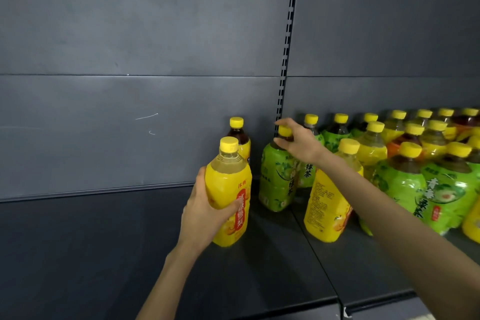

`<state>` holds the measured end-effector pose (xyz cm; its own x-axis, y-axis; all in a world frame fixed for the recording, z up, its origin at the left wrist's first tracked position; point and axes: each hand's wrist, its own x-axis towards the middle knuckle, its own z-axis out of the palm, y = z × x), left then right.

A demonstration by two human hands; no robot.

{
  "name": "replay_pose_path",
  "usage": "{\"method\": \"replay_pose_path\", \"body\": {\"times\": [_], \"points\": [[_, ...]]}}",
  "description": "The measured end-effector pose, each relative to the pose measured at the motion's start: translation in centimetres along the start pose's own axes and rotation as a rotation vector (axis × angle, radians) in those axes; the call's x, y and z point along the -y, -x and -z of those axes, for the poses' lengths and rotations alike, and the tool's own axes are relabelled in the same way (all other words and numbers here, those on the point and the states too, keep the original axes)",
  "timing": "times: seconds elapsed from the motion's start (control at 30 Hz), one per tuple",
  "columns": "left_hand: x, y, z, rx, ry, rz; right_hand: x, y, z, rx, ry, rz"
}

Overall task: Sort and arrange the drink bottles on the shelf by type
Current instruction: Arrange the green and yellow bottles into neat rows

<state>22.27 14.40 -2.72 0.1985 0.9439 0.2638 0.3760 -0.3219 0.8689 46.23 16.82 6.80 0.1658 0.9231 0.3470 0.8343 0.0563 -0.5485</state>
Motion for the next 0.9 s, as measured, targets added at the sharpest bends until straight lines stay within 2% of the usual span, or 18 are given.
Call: {"method": "replay_pose_path", "body": {"times": [0.3,0.5,0.63,0.8,0.9], "points": [[-0.7,0.1,-0.3,-0.003,-0.020,0.019,-0.6,-1.4,3.8,0.179,0.227,0.128],[-1.2,0.1,-1.1,-0.005,-0.025,0.003,-1.1,-1.9,8.4,0.174,0.349,0.128],[-1.4,0.0,-1.5,0.009,0.007,-0.011,-3.2,-1.5,10.8,0.167,0.214,0.016],[-1.6,0.2,-2.0,0.048,0.029,-0.012,-5.9,-1.3,10.1,0.176,0.335,0.010],[-1.6,0.3,-2.2,0.051,0.039,-0.013,-7.1,-1.0,9.8,0.105,0.227,-0.008]]}}
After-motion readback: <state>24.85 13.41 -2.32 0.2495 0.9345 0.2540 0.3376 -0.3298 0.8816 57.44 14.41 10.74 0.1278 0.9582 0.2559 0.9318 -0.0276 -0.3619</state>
